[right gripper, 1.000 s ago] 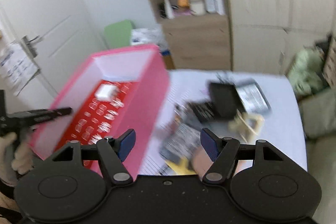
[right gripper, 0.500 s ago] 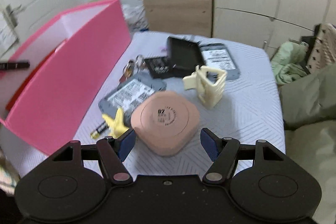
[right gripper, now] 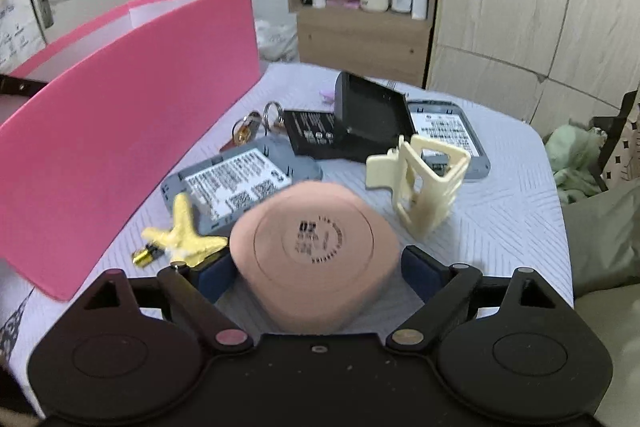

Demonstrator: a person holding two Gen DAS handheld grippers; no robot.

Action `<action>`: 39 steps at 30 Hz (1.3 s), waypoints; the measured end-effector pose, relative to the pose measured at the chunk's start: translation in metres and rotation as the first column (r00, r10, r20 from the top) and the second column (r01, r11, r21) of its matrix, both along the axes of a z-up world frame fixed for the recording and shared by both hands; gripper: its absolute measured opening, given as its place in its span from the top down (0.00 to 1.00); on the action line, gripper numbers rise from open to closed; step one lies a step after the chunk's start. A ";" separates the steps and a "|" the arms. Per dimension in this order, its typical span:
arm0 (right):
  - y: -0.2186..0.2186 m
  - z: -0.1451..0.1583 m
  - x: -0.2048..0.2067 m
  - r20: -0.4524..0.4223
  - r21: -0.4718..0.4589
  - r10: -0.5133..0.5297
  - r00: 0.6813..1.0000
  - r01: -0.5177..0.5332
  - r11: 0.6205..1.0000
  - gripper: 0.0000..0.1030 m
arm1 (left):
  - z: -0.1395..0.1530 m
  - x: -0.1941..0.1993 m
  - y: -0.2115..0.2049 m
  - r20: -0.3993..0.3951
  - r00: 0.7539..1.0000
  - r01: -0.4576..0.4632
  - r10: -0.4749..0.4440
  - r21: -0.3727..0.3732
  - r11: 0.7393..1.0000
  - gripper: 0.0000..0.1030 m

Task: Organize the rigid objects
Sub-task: 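Grasp the pink round compact case with the right tool, then lower the pink case into the box beside the charger and release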

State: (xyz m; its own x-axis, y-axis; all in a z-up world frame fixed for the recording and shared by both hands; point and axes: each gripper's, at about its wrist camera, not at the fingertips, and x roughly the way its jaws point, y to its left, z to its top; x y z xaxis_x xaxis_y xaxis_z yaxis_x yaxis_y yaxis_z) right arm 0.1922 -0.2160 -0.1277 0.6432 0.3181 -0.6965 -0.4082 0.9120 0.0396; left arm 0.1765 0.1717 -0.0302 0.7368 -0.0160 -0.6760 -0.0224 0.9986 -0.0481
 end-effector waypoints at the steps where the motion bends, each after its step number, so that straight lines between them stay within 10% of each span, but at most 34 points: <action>1: 0.002 -0.001 -0.001 0.010 0.006 -0.007 1.000 0.007 1.000 0.12 | 0.000 0.000 0.000 -0.001 1.000 0.001 -0.001 0.001 1.000 0.87; 20: 0.012 0.059 -0.039 0.174 0.042 -0.069 0.982 0.063 0.997 0.16 | 0.002 0.000 0.004 0.004 1.000 0.004 -0.004 -0.023 1.000 0.87; 31: 0.085 0.138 -0.034 0.260 0.163 0.260 0.930 -0.308 0.937 0.16 | 0.001 0.001 0.006 0.010 1.000 0.009 -0.009 -0.047 0.999 0.88; 39: 0.176 0.125 0.019 0.148 -0.116 0.438 0.887 -0.424 0.898 0.16 | 0.000 0.001 0.006 0.012 1.000 0.007 -0.007 -0.042 0.999 0.88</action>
